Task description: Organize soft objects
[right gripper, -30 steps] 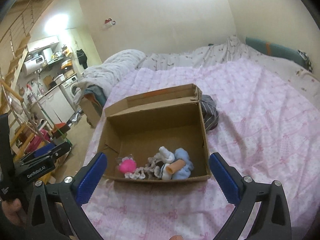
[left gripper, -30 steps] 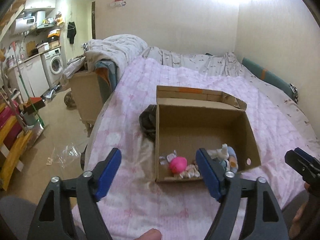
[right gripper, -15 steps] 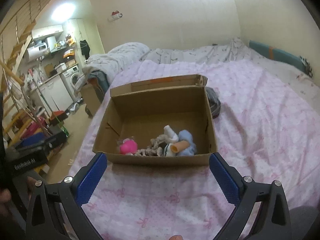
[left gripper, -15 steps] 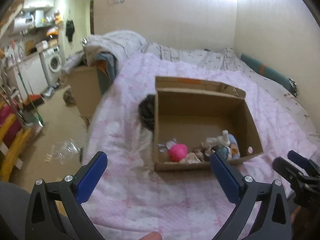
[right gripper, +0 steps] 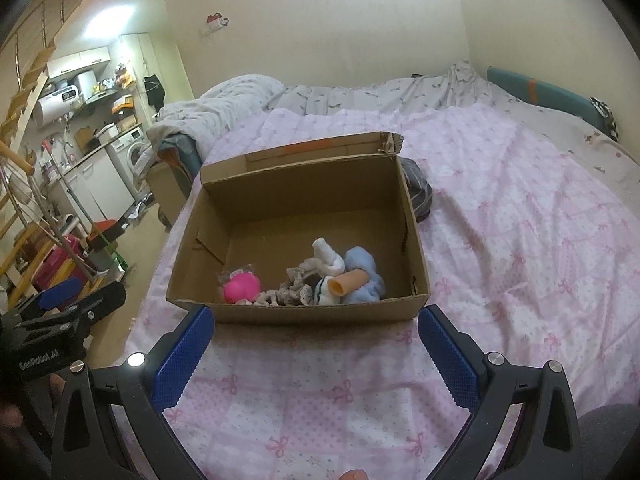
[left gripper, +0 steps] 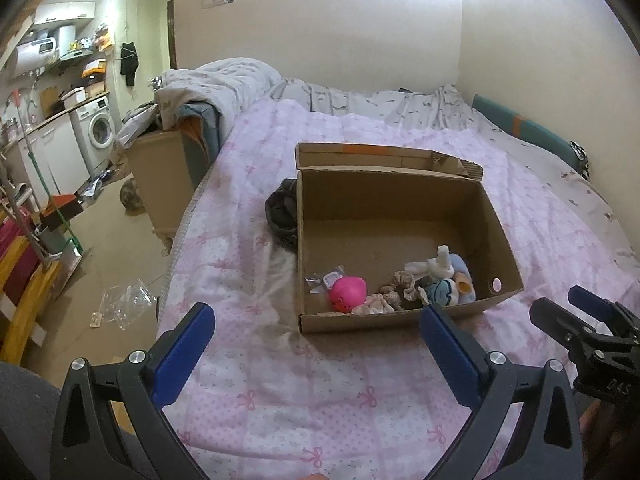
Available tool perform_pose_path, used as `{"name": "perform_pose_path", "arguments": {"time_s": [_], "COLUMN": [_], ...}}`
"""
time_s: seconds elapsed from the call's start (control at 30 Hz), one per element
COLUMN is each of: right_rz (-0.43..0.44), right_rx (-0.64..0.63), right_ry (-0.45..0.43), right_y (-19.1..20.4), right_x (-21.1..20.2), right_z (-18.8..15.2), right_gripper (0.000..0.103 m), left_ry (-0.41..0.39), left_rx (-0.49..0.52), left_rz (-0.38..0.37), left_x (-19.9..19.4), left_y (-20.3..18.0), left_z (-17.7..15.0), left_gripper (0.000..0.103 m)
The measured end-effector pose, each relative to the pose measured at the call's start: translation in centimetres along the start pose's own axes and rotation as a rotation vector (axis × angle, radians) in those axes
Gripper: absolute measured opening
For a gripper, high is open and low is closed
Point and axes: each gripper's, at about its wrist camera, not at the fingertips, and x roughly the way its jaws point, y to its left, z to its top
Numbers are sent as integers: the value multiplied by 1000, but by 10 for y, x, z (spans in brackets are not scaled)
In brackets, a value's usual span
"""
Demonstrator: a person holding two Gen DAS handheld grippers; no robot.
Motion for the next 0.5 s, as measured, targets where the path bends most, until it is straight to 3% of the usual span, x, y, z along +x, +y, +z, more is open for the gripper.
{"name": "perform_pose_path", "arguments": {"time_s": [0.5], "right_rz": [-5], "right_rx": [0], "right_ry": [-4], "right_y": [-1], "right_x": [0], "right_z": [0], "right_gripper": [103], "left_ry": [11], "left_rx": [-3], "left_rz": [-5], "left_x": [1], "left_y": [-3], "left_z": [-3], "left_gripper": [102]}}
